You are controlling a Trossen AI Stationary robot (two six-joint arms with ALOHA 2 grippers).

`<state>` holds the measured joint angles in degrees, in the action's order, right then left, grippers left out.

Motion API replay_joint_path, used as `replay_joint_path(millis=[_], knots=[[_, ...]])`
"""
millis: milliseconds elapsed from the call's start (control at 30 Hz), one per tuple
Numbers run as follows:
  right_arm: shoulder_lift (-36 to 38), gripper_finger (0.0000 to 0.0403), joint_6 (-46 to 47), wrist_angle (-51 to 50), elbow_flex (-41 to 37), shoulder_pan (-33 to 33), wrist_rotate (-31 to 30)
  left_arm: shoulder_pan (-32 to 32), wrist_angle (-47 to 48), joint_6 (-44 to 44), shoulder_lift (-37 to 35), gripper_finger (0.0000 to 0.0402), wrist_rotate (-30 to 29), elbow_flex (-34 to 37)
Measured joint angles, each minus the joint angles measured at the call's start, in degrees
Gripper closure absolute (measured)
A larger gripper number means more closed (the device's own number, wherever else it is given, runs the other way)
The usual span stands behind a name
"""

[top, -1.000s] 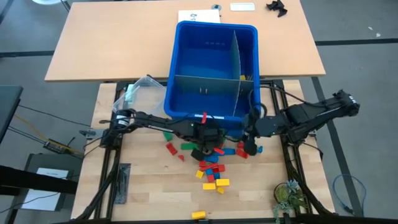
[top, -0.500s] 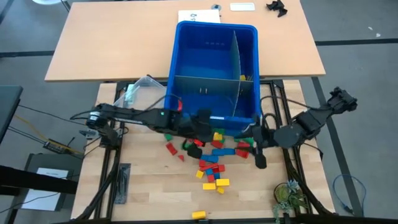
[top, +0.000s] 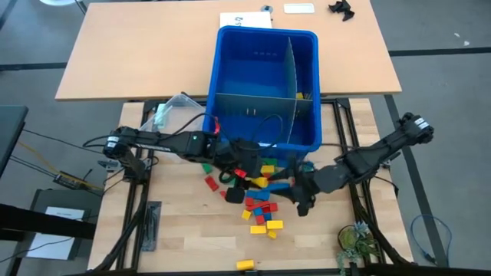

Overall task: Sort blocks
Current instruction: Put the yellow block into the blue bin

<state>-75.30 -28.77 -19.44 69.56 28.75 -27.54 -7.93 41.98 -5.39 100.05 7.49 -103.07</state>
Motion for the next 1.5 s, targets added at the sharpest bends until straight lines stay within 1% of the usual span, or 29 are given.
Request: replay_joint_path(millis=[67,167,267,400,600,700,800,900,1000,1167,1267,1400,1500], knots=[[-1.6,0.0211,-4.22,-0.9,0.0,0.17,-1.21,0.4,0.32,1.56,0.0,0.0258,1.42,0.22],[-3.56,0.0207,-9.11,-0.99,-0.02,0.86,-4.84,0.92,0.45,3.5,0.0,0.0258,2.81,1.52],[-4.93,0.0203,-11.44,-0.66,-0.02,1.16,-6.65,1.25,-0.05,5.67,0.0,0.0257,3.97,3.09],[-5.25,0.0202,-12.29,0.54,-0.02,1.14,-9.77,1.34,-3.42,6.83,0.04,0.0257,4.41,5.22],[-5.27,0.0211,-12.92,1.32,-0.02,0.95,-9.37,1.3,-5.4,7.58,0.07,0.0257,4.72,5.88],[-5.27,0.0214,-13.79,-0.17,-0.02,0.37,-6.16,1.3,-6.56,7.59,0.07,0.0257,5.08,5.88],[-5.25,0.0218,-13.93,-1.1,-0.02,-0.22,-5.8,1.3,-8.01,8.3,0.07,0.0257,7.74,5.88],[-5.23,0.0224,-13.94,0.02,-0.02,-0.31,-5.18,1.22,-9.12,8.79,0.07,0.0257,8.67,5.92],[-5.23,0.024,-15.57,1.01,-0.02,-0.17,-3.7,1.19,-9.14,8.79,0.07,0.0257,8.74,5.92],[-5.23,0.0272,-15.95,1.2,-0.02,0.03,-3.67,1.23,-9.08,8.7,0.07,0.0255,8.87,5.92],[-5.23,0.0274,-15.47,1.36,-0.02,-0.3,-3.61,1.23,-9.2,8.72,0.07,0.0243,8.89,5.92],[-5.21,0.0274,-15.39,1.62,-0.02,-0.41,-3.7,1.54,-9.52,10.06,0.07,0.0211,7.73,5.91],[-5.19,0.0274,-14.89,1.68,-0.02,-0.24,-6.95,2.78,-5.76,10.08,-0.3,0.019,7.74,4.28]])
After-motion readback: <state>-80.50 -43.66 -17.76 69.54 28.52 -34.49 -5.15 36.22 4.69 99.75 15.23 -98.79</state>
